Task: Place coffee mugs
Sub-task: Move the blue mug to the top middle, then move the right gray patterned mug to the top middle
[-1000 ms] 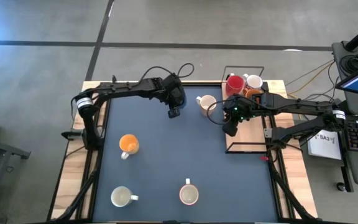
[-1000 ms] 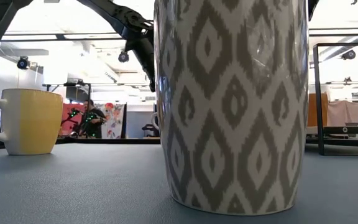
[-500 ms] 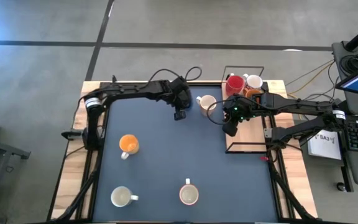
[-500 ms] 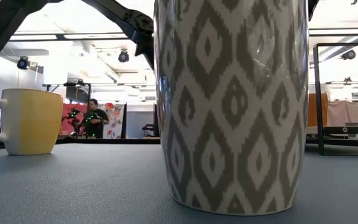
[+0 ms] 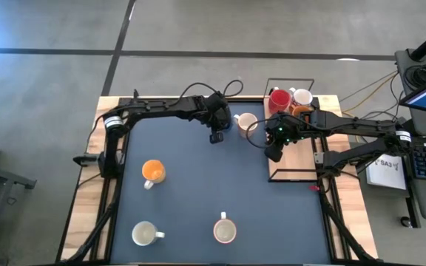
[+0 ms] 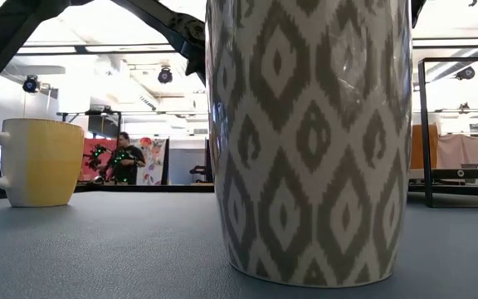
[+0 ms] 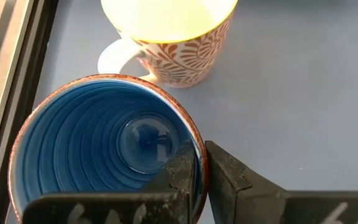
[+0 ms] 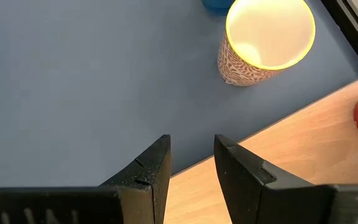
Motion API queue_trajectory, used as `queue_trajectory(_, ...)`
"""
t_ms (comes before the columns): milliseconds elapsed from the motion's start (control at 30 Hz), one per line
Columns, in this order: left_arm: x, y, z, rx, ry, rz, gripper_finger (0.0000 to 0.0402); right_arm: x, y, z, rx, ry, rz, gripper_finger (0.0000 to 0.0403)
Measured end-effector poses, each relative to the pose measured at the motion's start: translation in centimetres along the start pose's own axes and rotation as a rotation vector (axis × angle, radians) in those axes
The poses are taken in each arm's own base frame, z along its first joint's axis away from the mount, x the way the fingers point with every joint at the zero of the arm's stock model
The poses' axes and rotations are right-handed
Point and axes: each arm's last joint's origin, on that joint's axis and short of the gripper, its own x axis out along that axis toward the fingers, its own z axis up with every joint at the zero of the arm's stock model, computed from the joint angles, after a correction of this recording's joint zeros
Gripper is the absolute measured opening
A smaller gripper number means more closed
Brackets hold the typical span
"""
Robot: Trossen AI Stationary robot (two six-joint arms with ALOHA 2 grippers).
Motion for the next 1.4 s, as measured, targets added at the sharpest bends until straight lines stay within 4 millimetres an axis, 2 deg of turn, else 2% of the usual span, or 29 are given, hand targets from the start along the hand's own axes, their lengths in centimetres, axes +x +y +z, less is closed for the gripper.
queue_trajectory(400, 0.0, -0.1, 0.1, 0.003, -0.007, 0.001, 0.0014, 0.0, 0.0, 0.0, 0.001, 0.0, 0.0, 0.0112)
queue_trajectory(600, 0.8, -0.3, 0.0, 0.001, -0.005, -0.003, 0.0041, 0.0, 0.0, 0.0, 0.0, 0.0, 0.0, 0.0112)
queue_trajectory(833, 0.7, -0.2, 0.2, -0.021, -0.022, 0.001, 0.0066, 0.0, 0.0, 0.0, 0.0, 0.0, 0.0, 0.0112)
queue_trajectory(1200, -2.7, -1.5, 1.1, -0.064, -0.047, -0.007, 0.0092, 0.0, 0.0, 0.0, 0.0, -0.001, 0.0, 0.0112)
queue_trajectory(1333, -4.5, -2.8, 1.2, -0.114, -0.014, -0.033, 0.0093, 0.0, 0.0, 0.0, 0.0, -0.001, 0.001, 0.0112)
queue_trajectory(1400, -4.8, -3.9, 1.2, -0.147, 0.018, -0.044, 0.0094, 0.0, 0.0, 0.0, 0.0, -0.002, 0.001, 0.0112)
